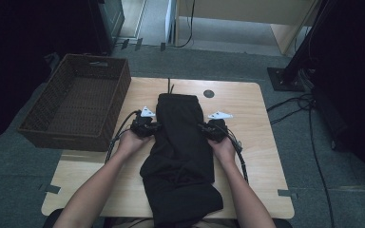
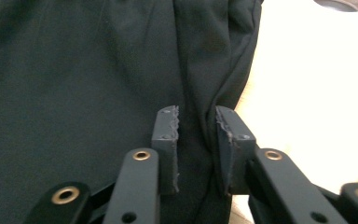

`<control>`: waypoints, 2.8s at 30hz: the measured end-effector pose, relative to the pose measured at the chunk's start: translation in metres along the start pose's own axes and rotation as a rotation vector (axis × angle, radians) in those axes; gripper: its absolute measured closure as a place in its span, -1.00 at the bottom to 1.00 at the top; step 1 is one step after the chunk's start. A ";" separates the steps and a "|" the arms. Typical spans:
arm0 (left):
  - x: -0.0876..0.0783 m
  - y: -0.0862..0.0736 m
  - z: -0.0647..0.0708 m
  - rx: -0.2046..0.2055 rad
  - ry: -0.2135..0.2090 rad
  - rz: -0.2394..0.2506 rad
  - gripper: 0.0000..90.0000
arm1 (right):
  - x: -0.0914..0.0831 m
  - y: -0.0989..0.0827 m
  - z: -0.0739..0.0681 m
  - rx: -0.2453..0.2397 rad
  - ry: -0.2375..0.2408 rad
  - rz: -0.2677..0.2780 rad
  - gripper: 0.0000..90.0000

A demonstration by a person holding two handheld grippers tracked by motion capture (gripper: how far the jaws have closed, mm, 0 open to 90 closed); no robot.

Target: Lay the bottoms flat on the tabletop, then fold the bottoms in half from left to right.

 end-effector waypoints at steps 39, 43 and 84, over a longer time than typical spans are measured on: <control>-0.050 0.123 -0.034 -0.039 0.035 0.177 0.98 | -0.014 0.130 0.011 0.045 0.059 0.023 0.89; -0.063 0.152 -0.040 0.003 0.083 0.199 0.98 | -0.023 0.167 0.014 0.042 0.043 0.050 0.89; -0.023 -0.018 0.009 0.029 0.022 -0.001 0.94 | -0.030 -0.015 -0.024 -0.035 0.101 -0.088 0.86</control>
Point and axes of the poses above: each handheld gripper's, and its own axes: x roughly forward along the jaws, y roughly out of its top, z roughly to its right, the point moved 10 cm from there along x, roughly forward along the jaws, and after that the axes turned 8 degrees about -y, right-handed, at the moved point
